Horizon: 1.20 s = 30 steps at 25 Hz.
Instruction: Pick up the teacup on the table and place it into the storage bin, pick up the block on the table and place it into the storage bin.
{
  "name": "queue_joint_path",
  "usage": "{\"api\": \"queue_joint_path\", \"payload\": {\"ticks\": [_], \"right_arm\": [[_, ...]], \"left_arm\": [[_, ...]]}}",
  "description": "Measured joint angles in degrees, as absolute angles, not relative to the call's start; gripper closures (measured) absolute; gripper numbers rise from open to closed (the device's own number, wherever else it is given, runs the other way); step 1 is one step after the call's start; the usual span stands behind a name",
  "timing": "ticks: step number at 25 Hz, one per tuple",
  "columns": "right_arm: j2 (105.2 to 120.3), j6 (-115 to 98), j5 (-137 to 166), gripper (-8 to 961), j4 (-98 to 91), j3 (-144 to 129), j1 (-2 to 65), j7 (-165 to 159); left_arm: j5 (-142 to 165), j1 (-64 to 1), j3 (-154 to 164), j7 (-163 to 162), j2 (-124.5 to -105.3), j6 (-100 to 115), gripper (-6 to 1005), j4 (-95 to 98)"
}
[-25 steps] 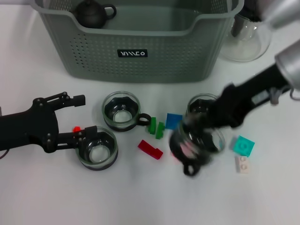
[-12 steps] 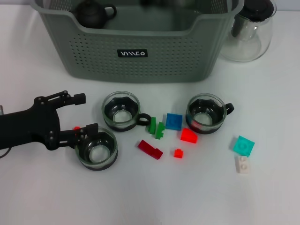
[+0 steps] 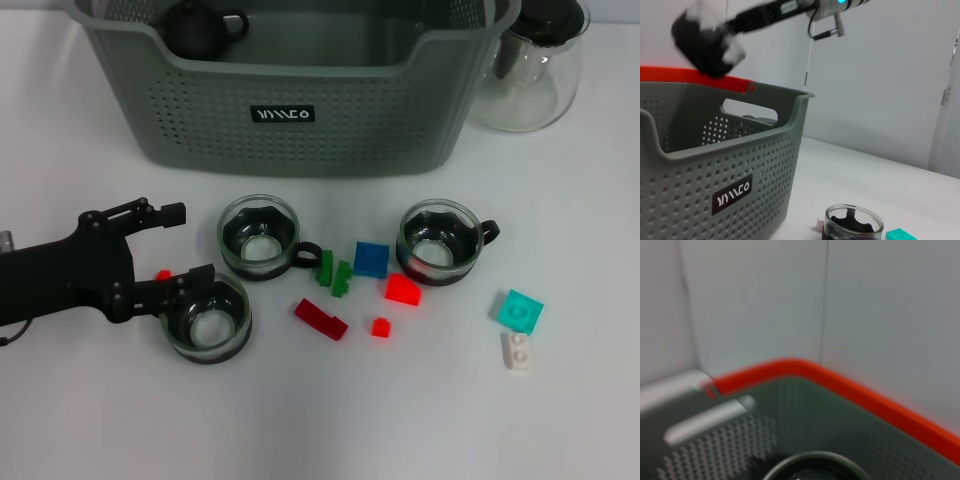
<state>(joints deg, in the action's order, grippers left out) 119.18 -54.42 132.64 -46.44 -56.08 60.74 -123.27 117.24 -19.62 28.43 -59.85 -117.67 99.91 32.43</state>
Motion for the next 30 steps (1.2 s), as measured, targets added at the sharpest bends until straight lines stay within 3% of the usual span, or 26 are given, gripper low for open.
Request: {"api": "queue_joint_path", "payload": {"ticks": [3,11,30], "right_arm": [[120.21,-48.0,138.4,813,-43.5,-59.1,63.0,-128.2],[120.04,-41.6,154.0,793,-33.6,-63.6,69.5,-146.3],[119.97,-39.9,157.2,745,-28.8,-66.8,69.8,-148.0]], "left_arm": [[117.2,-19.8,28.4,-59.9,-117.78,99.9,144,32.4],[117.2,-20.3,28.4,-59.9,-117.86,99.9,144,32.3],[117.2,-20.9,28.4,-59.9,-118.04,99.3,145,31.8]]}}
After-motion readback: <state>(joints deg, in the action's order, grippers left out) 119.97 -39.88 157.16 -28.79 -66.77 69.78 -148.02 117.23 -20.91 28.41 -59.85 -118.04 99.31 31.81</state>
